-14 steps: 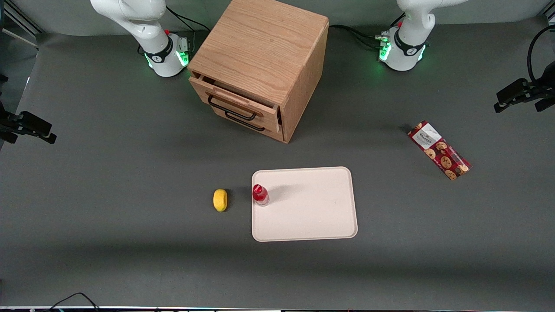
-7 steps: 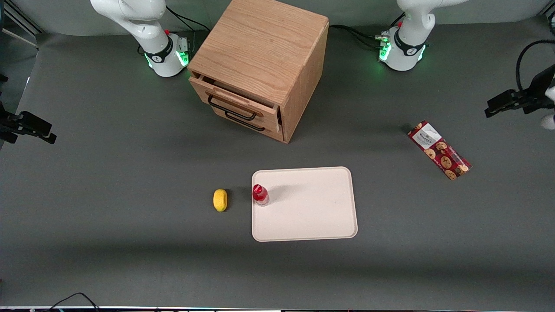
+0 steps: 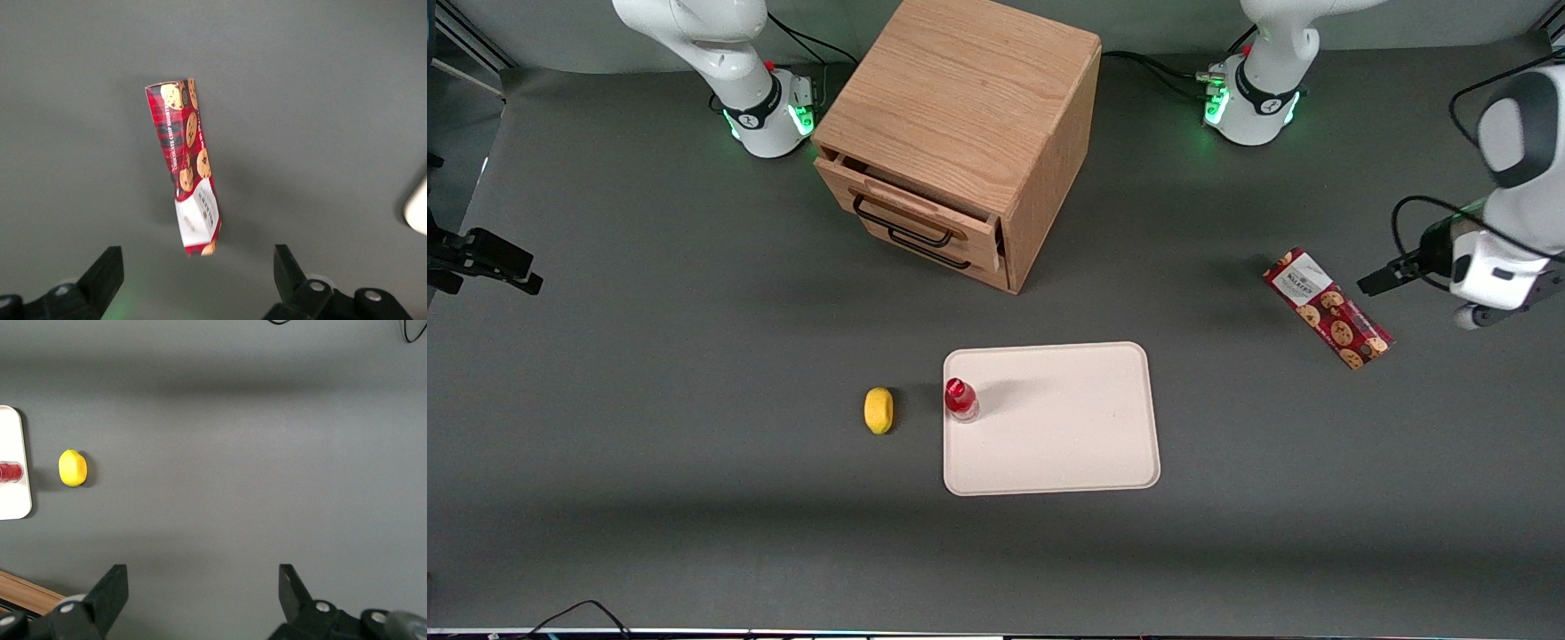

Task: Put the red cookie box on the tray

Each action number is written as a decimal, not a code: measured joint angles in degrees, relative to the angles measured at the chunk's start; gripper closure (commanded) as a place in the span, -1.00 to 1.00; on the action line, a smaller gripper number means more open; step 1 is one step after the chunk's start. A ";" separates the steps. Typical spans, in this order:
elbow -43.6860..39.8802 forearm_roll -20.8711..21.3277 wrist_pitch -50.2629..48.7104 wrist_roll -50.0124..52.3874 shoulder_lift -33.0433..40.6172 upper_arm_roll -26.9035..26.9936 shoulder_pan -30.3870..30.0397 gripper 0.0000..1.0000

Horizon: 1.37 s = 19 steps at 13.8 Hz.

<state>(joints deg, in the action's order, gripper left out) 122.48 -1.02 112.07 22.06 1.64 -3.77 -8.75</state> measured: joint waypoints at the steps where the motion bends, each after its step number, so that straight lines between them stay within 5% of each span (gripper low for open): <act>1: 2.99 -0.01 3.57 0.62 -0.22 0.16 -0.21 -1.00; 11: 13.59 -0.30 27.30 1.21 -10.41 3.44 -0.91 -0.98; 14: 14.09 -0.86 31.77 1.30 -14.78 3.69 -0.75 0.20; 17: 14.16 -1.59 31.78 1.34 -16.08 3.69 -0.19 1.00; 19: 14.11 -1.70 31.06 1.34 -16.13 3.69 0.03 1.00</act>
<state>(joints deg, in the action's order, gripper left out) 136.60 -2.73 143.13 23.39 -14.49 -0.08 -8.72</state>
